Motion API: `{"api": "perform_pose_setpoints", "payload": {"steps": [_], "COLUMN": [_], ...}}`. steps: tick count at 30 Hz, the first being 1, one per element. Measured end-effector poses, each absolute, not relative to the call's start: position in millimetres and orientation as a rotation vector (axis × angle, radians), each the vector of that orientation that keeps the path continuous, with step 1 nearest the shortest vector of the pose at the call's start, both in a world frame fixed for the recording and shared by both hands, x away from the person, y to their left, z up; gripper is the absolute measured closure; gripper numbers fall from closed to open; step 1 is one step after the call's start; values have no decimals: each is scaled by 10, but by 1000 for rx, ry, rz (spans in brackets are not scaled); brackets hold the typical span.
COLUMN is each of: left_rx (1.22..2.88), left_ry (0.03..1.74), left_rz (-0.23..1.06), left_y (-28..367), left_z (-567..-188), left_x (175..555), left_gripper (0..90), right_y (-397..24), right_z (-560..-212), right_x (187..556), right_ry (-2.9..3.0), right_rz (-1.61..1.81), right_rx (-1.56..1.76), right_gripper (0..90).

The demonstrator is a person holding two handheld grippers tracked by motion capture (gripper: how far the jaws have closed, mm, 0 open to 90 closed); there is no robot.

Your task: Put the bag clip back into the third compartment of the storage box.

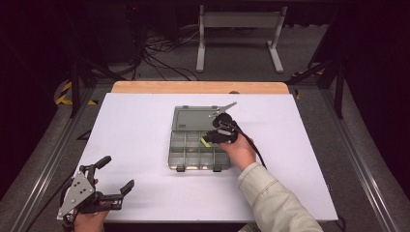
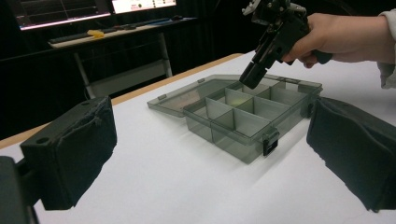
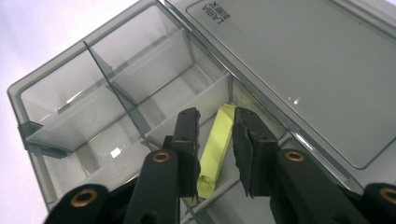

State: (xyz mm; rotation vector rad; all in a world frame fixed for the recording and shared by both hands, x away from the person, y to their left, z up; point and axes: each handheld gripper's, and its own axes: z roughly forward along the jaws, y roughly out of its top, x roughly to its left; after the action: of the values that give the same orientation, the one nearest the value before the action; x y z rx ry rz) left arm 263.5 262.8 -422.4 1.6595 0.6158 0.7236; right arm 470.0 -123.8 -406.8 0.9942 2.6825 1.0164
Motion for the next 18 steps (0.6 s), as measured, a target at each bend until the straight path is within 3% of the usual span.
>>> {"api": "perform_pose_setpoints", "payload": {"steps": [5, 11, 18], "left_rx": [1661, 1661, 1657], "left_ry": [616, 616, 621], "left_rz": [724, 723, 723], "left_y": [2629, 2630, 2635], "left_z": [-4223, -4222, -4224], "left_x": [2634, 2630, 2624], "left_gripper": [23, 24, 23], "right_y": [-1242, -1246, -1342], "right_z": [-3979, -3774, -3551], "right_x": [4657, 4561, 4368], "right_ry": [2658, 2582, 2532], "right_rz": [1048, 1054, 1125], "right_rx": [958, 920, 867], "right_gripper": [611, 201, 94]}}
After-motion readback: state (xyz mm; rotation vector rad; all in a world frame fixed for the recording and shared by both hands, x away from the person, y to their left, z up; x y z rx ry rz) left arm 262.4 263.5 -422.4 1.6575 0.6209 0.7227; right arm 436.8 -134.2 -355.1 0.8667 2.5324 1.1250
